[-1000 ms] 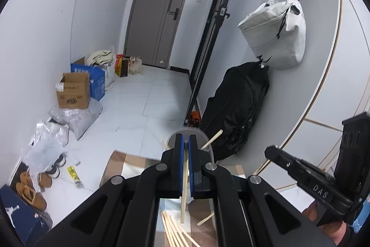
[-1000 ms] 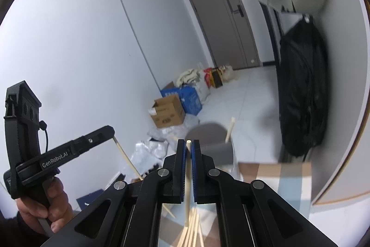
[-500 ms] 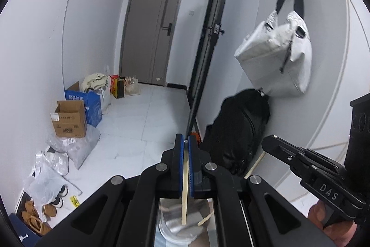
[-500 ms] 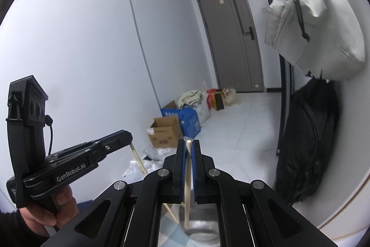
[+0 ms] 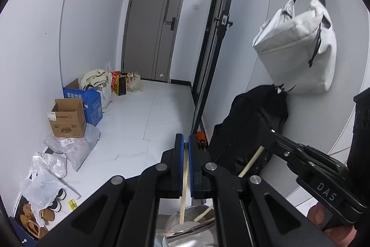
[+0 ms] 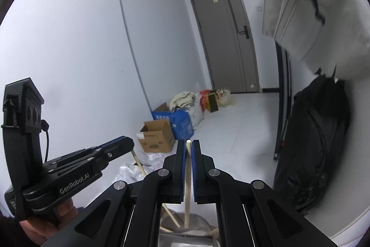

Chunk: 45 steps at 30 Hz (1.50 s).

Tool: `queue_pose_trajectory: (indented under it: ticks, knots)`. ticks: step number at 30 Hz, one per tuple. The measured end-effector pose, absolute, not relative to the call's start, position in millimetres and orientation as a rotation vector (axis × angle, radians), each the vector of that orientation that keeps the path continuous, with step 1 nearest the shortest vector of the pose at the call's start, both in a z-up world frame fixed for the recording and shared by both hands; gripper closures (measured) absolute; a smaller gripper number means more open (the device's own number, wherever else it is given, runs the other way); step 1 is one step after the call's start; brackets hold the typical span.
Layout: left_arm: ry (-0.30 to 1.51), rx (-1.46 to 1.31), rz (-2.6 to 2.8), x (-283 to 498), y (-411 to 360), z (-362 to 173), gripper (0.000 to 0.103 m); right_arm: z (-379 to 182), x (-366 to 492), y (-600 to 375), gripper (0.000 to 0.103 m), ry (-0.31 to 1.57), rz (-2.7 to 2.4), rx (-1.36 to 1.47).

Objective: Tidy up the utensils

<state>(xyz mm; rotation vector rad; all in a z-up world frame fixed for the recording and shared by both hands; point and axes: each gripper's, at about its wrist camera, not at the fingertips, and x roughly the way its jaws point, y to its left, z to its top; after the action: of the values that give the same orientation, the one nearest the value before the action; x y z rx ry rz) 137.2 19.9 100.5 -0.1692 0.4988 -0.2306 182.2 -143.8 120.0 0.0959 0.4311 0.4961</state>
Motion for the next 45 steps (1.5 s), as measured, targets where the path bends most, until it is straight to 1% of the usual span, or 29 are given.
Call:
queue_pose_trajectory:
  ticks: [13,27,33,38,39,40,41,42,43,45]
  knots:
    - [0.551,-0.197,-0.250,156.7,23.8,65.1,0.103,76.4,196.1,-126.2,0.099,0.464,0.518,0.008]
    - [0.587,-0.146,-0.314,153.7,14.8,50.5,0.103,47.3,203.9,-120.5,0.099,0.551,0.550,-0.041]
    - [0.664,-0.160,-0.368,155.3,18.0,35.6,0.103,33.4,213.1,-132.4,0.099,0.628,0.579,0.039]
    - [0.740,-0.192,-0.391,160.2,22.8,29.7,0.103,31.8,213.7,-151.5,0.094,0.663,0.614,0.176]
    - [0.749,-0.194,-0.388,160.6,23.4,31.0,0.101,32.1,212.7,-156.3,0.093,0.663,0.616,0.203]
    - [0.756,-0.200,-0.389,160.3,24.9,32.9,0.096,32.6,211.2,-161.6,0.091,0.665,0.613,0.228]
    - [0.759,-0.206,-0.390,159.3,26.2,34.7,0.090,32.6,209.0,-164.9,0.084,0.666,0.608,0.241]
    - [0.758,-0.212,-0.386,157.4,27.6,37.8,0.074,32.9,205.5,-169.5,0.078,0.664,0.603,0.260]
    - [0.745,-0.219,-0.384,153.9,29.3,40.8,0.065,33.9,202.1,-174.2,0.071,0.658,0.605,0.279]
    - [0.723,-0.216,-0.375,147.5,30.4,43.3,0.060,36.7,193.4,-181.9,0.066,0.645,0.599,0.298]
